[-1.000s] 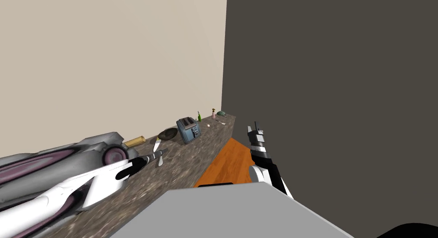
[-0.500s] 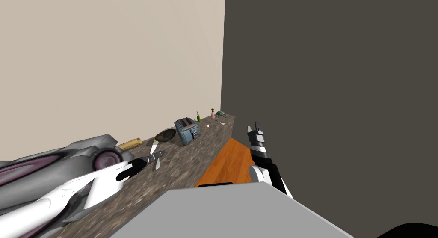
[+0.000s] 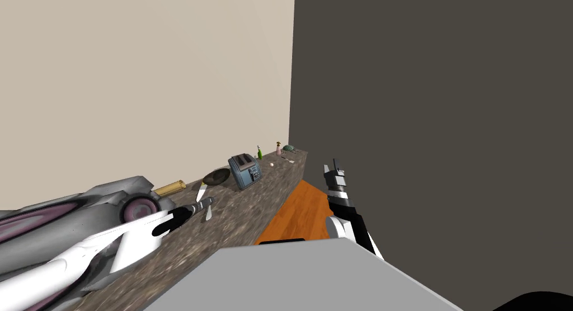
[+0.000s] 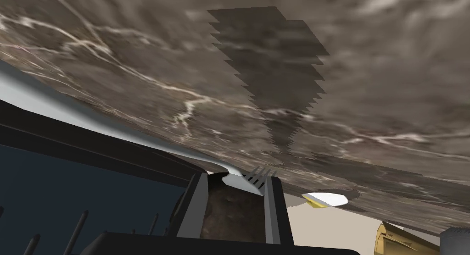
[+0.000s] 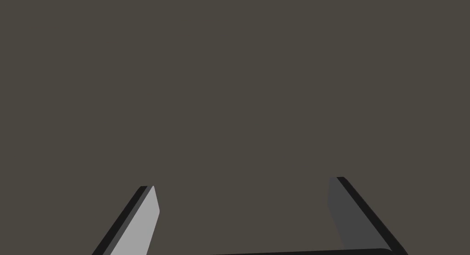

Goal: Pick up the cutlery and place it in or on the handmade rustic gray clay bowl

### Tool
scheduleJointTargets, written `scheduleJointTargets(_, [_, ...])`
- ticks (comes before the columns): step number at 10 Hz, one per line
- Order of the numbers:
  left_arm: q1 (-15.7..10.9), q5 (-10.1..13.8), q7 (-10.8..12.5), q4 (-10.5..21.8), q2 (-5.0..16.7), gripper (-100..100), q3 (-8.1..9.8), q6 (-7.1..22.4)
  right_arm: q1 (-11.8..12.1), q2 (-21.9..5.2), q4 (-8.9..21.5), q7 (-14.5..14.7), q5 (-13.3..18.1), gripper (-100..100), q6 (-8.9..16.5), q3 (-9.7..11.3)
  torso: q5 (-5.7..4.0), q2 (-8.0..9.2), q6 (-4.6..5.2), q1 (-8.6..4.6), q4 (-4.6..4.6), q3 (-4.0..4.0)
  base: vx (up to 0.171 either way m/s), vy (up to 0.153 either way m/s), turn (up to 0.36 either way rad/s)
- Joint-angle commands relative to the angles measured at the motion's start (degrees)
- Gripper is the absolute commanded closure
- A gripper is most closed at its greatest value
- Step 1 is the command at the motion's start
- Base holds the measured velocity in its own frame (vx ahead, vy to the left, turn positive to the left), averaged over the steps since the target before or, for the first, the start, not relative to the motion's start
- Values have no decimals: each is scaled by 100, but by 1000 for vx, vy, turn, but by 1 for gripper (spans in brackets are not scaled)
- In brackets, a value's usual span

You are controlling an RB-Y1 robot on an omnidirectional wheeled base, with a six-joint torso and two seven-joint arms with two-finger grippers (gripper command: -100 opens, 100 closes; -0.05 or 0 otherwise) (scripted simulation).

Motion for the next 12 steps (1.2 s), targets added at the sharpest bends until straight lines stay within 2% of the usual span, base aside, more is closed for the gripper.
scheduleJointTargets(1, [-25,54,51,-158,175,100,-60,43,0,0,0,0,0,0,0,0,0,0,0,0,0,0,-27,-15,87])
scheduleJointTargets(2, [-21,38,24,-95,105,100,-35,24,0,0,0,0,0,0,0,0,-3,11,-5,-5,2,6,-17,-10,29])
scheduleJointTargets(3, [-22,43,32,-107,118,0,-41,32,0,0,0,0,0,0,0,0,-2,10,-1,-4,3,6,0,0,0])
scheduleJointTargets(4, [-72,114,144,-55,274,100,37,23,0,0,0,0,0,0,0,0,-2,6,0,-2,2,4,-20,25,-50])
scheduleJointTargets(7, [-147,296,393,58,599,100,159,-5,-1,-1,0,0,0,0,0,-1,-2,16,-1,35,9,12,-45,87,-99])
scheduleJointTargets(9, [-188,518,632,173,933,100,228,-43,-1,-1,0,0,0,0,0,-1,-4,24,-3,35,12,17,-57,97,-150])
scheduleJointTargets(12, [-182,805,873,296,1298,100,231,-98,-1,-1,0,0,0,0,0,0,-3,13,2,36,10,12,-34,76,-163])
